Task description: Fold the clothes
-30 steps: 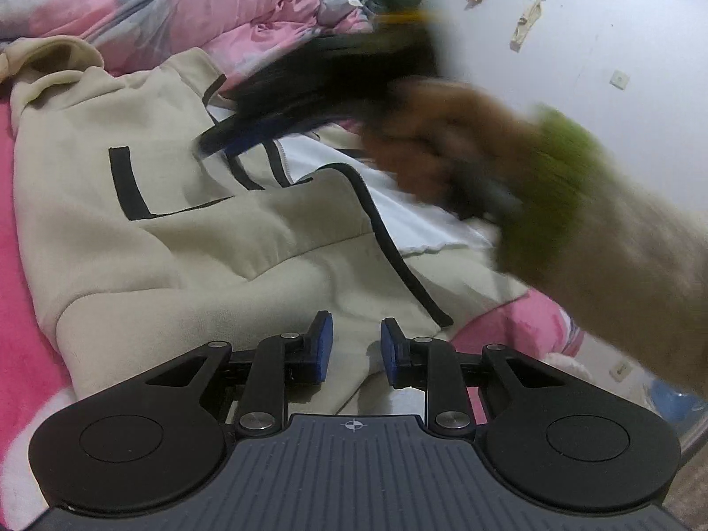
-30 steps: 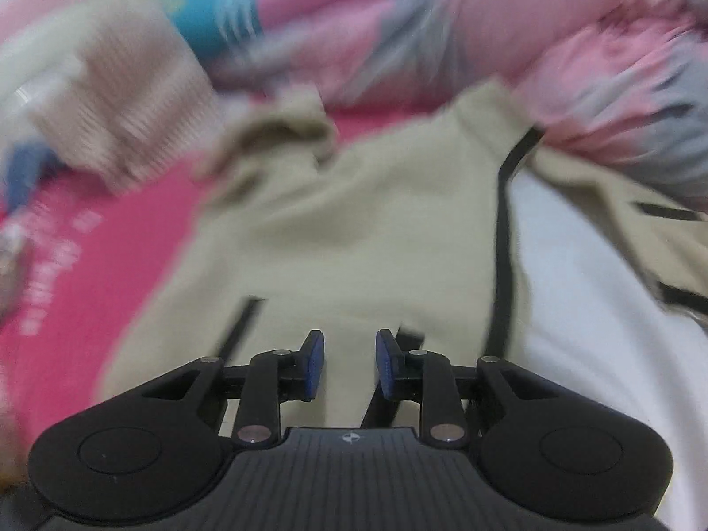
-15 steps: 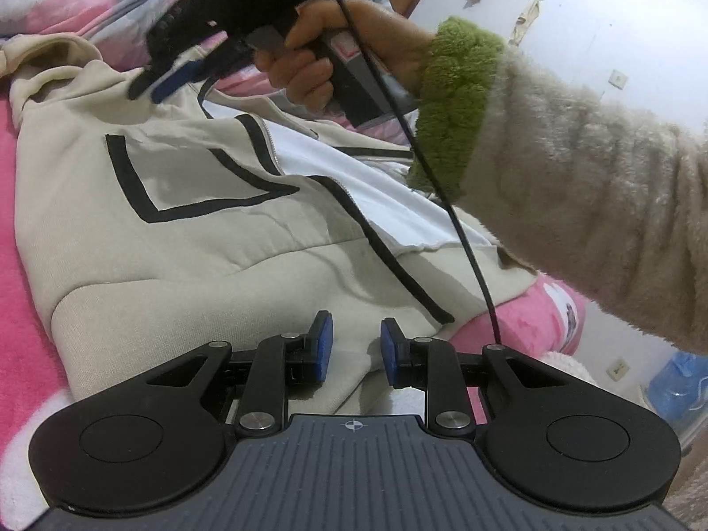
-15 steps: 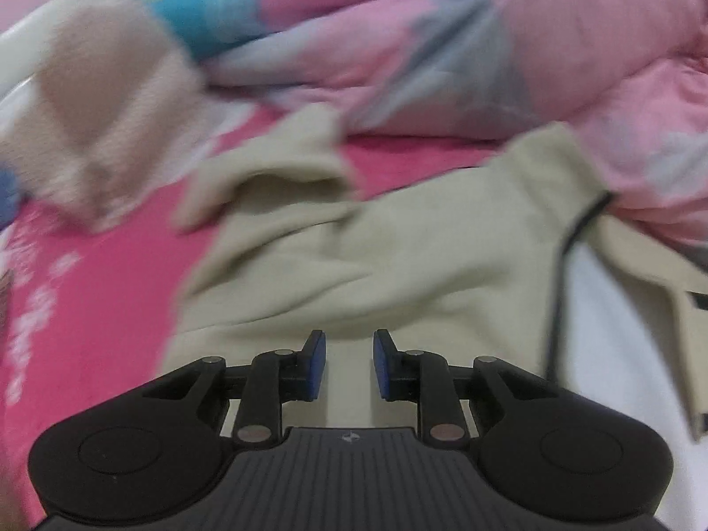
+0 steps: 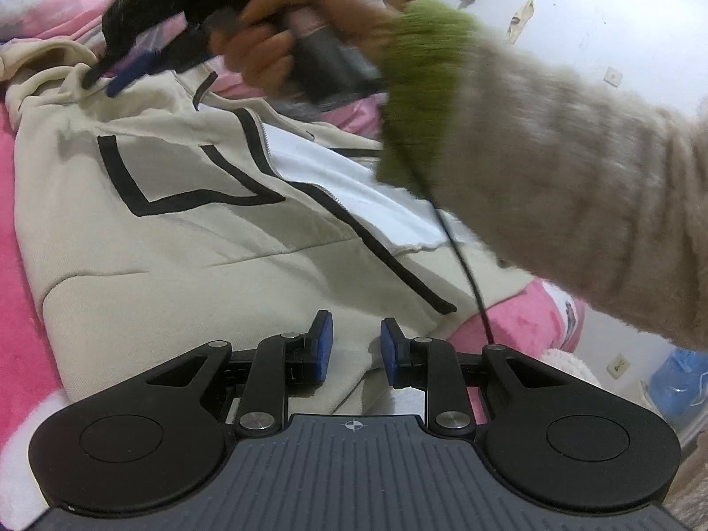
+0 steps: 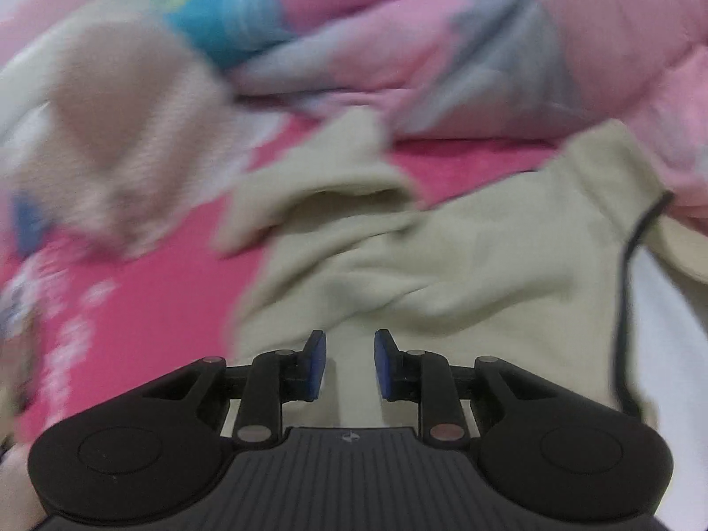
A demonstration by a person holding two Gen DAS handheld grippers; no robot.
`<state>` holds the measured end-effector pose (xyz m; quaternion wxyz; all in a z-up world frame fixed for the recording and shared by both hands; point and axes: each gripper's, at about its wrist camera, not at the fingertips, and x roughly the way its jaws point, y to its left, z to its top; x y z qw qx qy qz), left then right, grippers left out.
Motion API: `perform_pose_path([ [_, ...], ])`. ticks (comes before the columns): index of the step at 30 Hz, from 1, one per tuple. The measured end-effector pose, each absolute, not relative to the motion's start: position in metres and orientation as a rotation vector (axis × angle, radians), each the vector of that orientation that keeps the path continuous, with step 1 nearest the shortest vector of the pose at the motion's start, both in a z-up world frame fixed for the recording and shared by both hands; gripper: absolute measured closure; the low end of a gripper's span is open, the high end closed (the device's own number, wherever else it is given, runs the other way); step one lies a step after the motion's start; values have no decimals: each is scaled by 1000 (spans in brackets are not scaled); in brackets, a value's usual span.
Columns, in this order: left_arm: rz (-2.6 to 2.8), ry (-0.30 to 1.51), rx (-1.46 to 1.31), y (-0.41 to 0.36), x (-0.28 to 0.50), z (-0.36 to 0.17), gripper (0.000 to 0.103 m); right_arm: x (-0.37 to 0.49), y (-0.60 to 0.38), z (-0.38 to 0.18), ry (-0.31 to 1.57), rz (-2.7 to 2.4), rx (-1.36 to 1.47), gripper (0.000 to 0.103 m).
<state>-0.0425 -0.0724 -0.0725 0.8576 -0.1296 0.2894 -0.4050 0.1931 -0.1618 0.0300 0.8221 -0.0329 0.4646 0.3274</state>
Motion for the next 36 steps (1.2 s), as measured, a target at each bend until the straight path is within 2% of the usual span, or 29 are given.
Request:
perform_pose_path([
  [5,-851,595,-256,-77,-39,-74,79,187,-111,-12,1062,729,-224,78],
  [9,-855,598,-264,-76,-38,-74,79,195,-119,4,1001,697,-165,78],
  [16,-867,621,-300,-74,-30,-74,79,131,-231,62,938,662,-235,78],
  [19,-869,617,-300,-66,-41,-72,78,95,-271,48,963,655,-252,78],
  [21,-869,607,-287,-68,-42,-73,78,83,-288,18,993,561,-283,78],
  [23,-873,590,-273,-68,-44,-73,78,73,-302,3,952,525,-240,77],
  [31,-881,576,-235,-54,-66,-61,76,17,-322,50,782,445,-183,76],
  [36,-890,602,-217,-43,-80,-53,76,-5,-333,39,784,447,-138,75],
])
